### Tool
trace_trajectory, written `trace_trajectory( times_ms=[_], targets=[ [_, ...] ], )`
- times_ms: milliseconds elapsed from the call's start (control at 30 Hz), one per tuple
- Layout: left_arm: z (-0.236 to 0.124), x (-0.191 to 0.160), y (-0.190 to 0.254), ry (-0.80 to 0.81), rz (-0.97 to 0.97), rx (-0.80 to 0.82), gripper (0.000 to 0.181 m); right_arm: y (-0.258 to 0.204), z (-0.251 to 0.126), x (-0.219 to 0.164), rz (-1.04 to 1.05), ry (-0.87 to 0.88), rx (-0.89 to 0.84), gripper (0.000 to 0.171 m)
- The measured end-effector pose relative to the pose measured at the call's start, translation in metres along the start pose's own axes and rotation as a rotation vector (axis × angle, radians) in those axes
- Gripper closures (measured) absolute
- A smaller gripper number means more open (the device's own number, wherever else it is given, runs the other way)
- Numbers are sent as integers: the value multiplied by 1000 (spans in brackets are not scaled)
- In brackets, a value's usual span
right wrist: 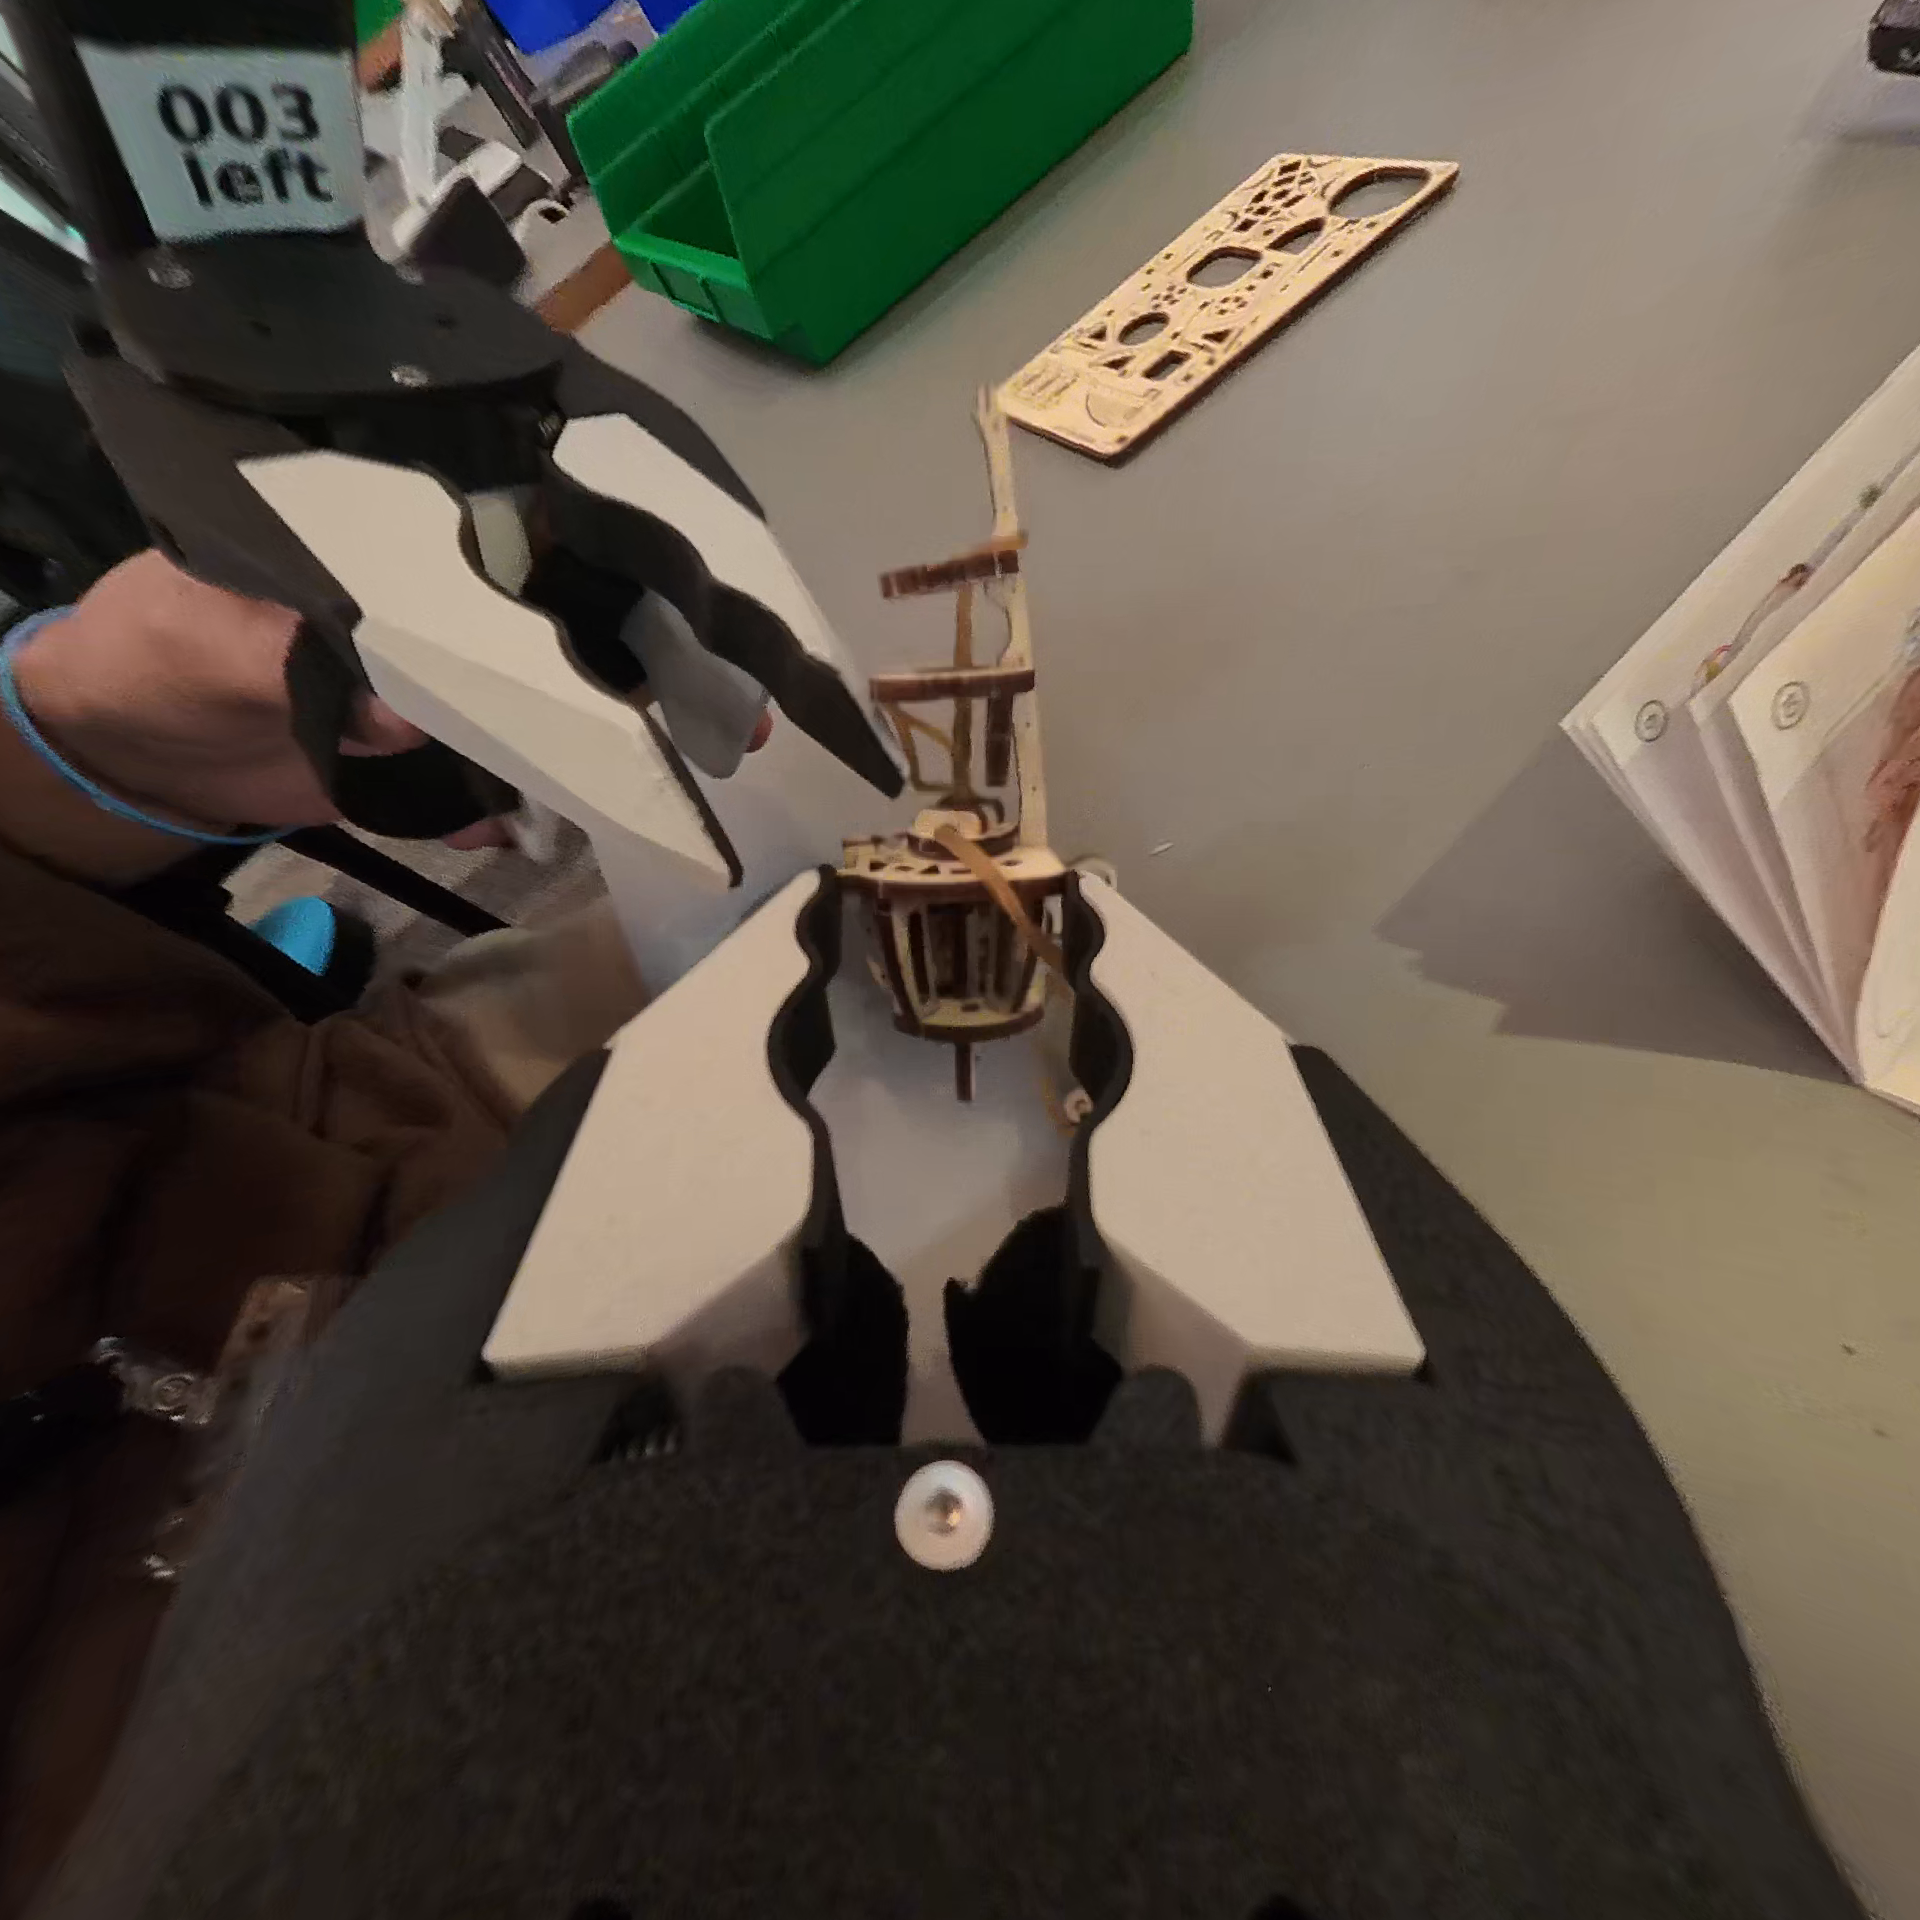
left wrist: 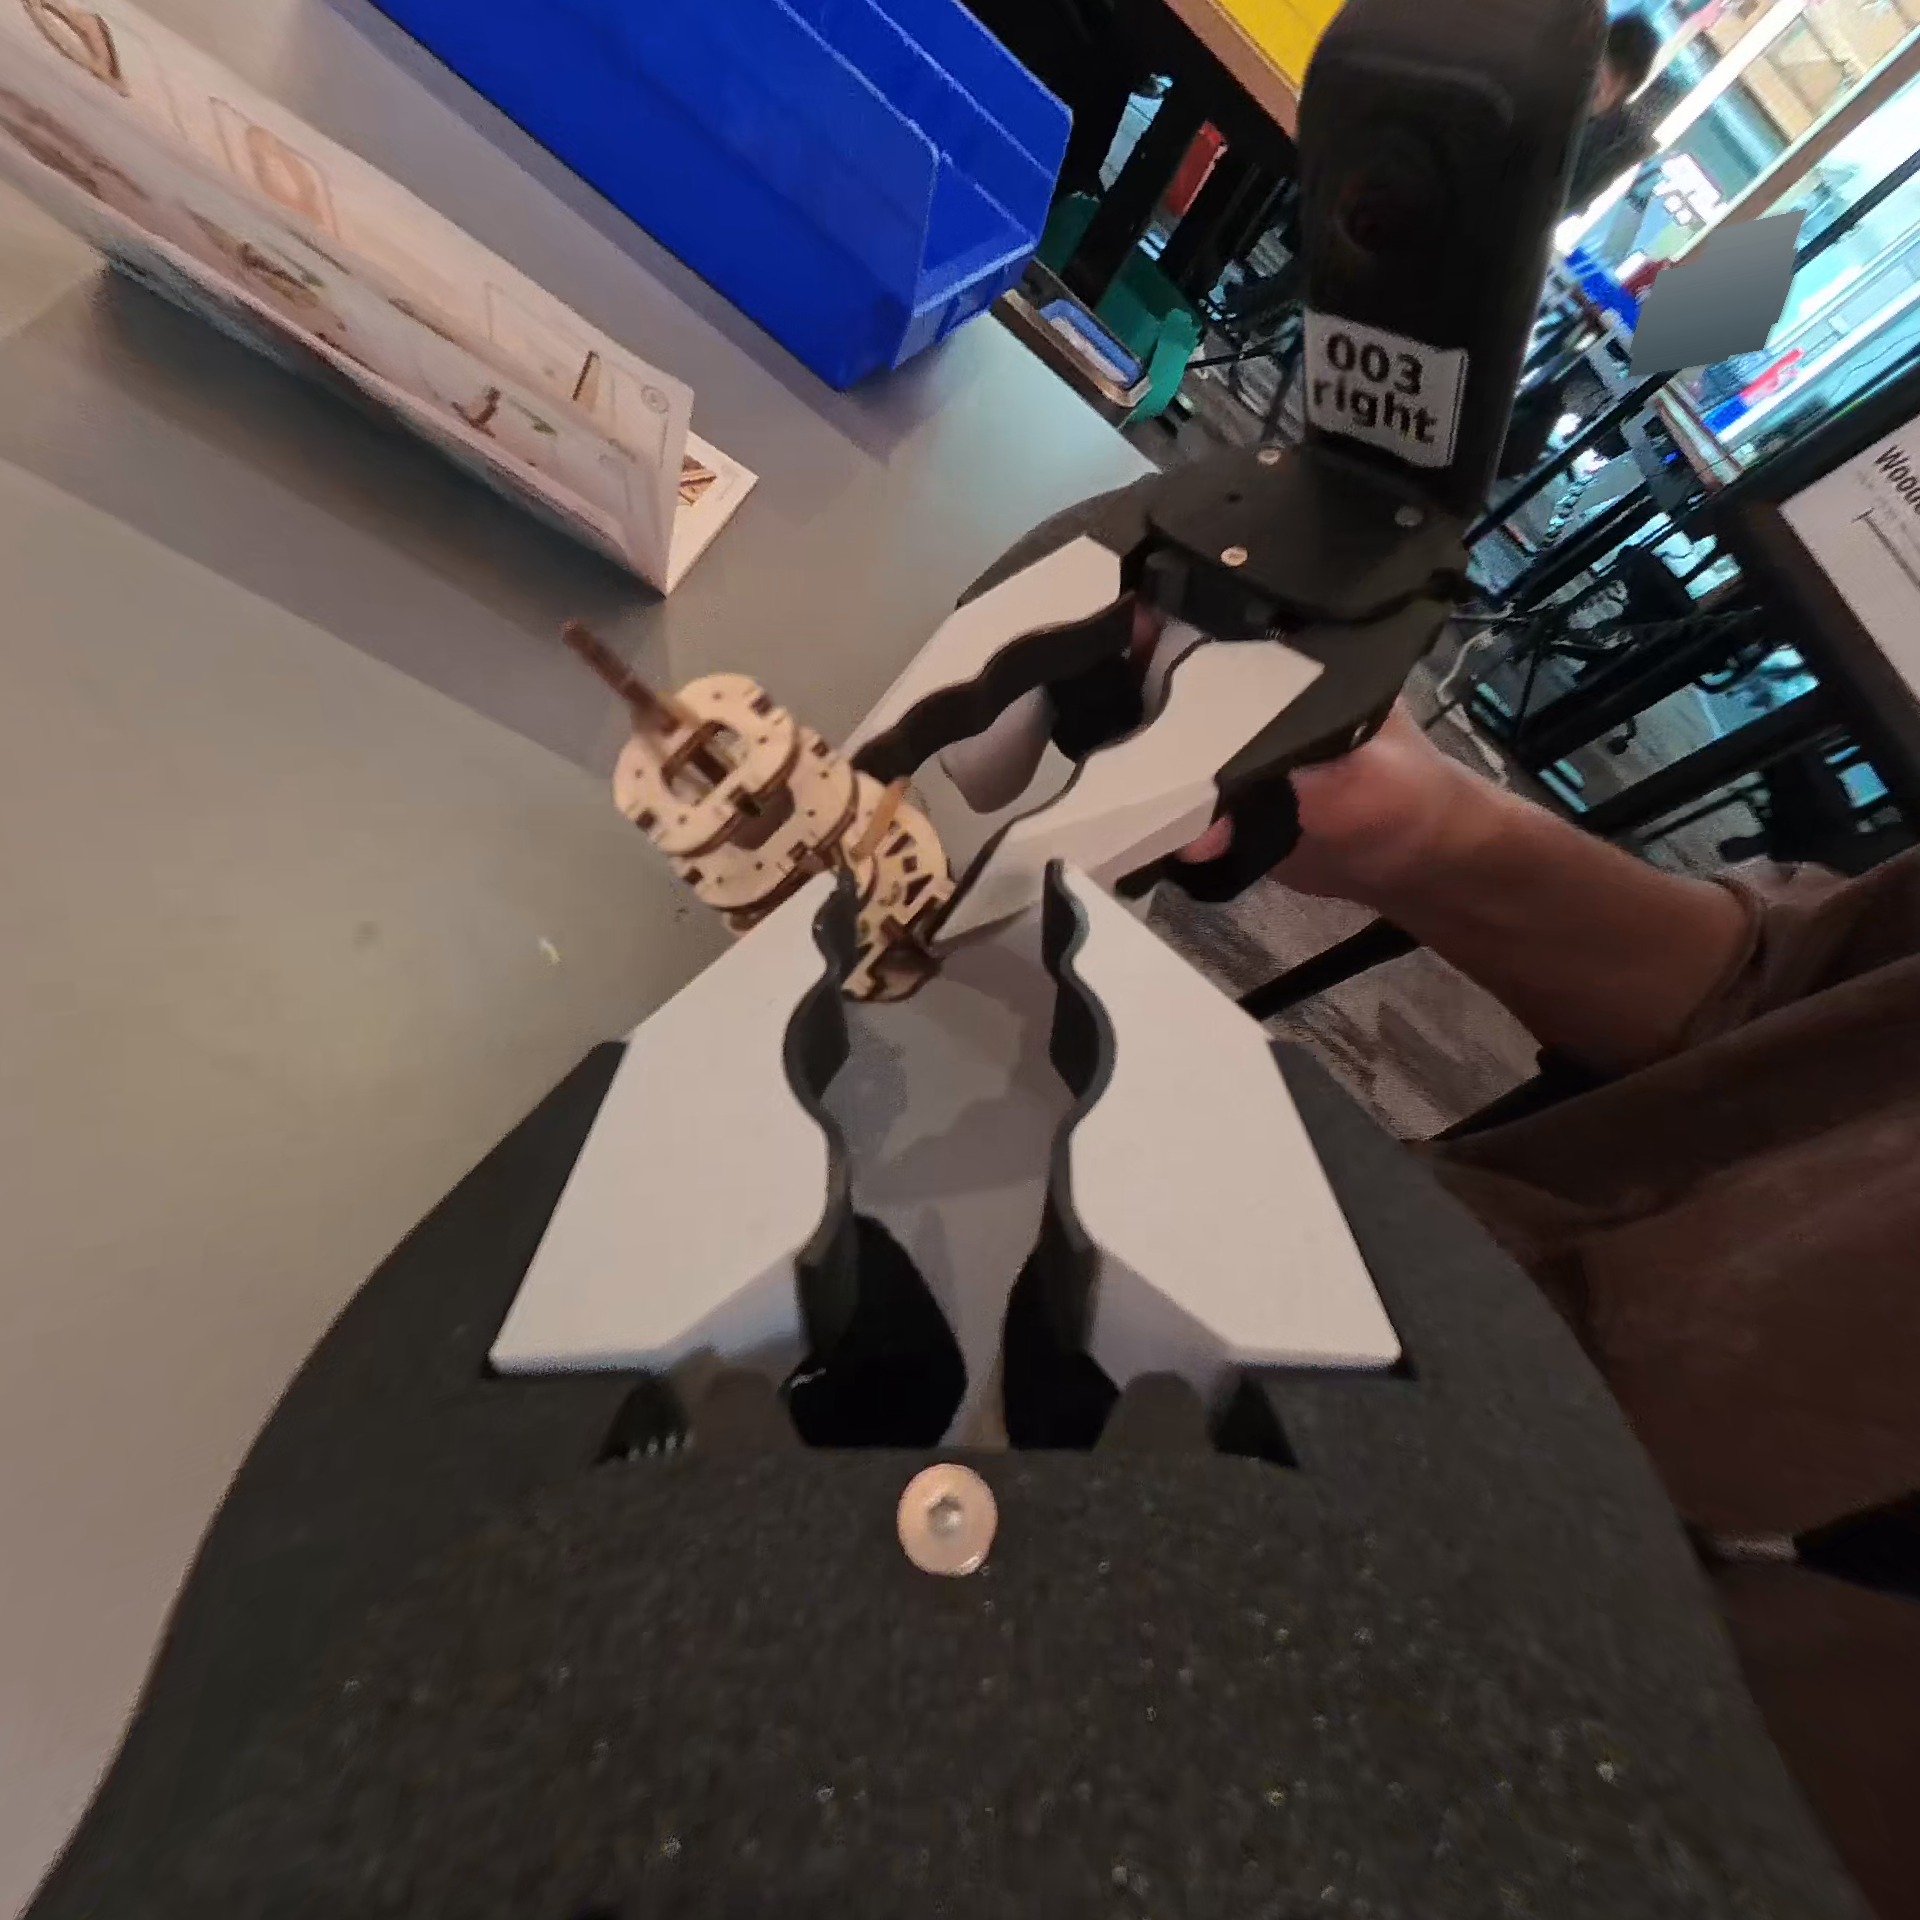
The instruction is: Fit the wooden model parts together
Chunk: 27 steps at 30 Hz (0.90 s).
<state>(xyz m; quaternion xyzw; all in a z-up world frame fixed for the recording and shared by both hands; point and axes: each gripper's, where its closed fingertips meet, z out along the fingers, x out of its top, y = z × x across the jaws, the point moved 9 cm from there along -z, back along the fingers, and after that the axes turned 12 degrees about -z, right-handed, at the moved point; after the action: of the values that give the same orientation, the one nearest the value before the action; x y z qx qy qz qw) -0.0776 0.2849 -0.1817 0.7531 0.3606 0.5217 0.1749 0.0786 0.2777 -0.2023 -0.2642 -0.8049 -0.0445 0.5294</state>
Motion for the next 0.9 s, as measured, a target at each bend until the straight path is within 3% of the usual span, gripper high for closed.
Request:
trace_trajectory(
  times_ms=[167, 367, 500, 600, 667, 767, 900],
  targets=[
    [-22, -6, -12, 3, 84, 88, 148, 8, 1, -5, 157, 43, 98, 130],
    [-32, -12, -41, -101, 223, 185, 146, 20, 11, -22, 337, 9, 259, 130],
    [-22, -9, -40, -114, 235, 56, 126, 19, 14, -21, 560, 135, 522, 130],
    [-25, -4, -32, -65, 162, -82, 115, 14, 17, -25, 650, 119, 666, 130],
    [-28, -2, -28, -46, 114, -145, 117, 13, 19, -29, 681, 107, 721, 130],
    [-28, -7, -29, -97, 66, -198, 140, 16, 19, -28, 727, 139, 775, 130],
    [-26, -9, -30, -99, -46, -292, 135, 13, 18, -27, 707, 107, 839, 130]
  ],
)
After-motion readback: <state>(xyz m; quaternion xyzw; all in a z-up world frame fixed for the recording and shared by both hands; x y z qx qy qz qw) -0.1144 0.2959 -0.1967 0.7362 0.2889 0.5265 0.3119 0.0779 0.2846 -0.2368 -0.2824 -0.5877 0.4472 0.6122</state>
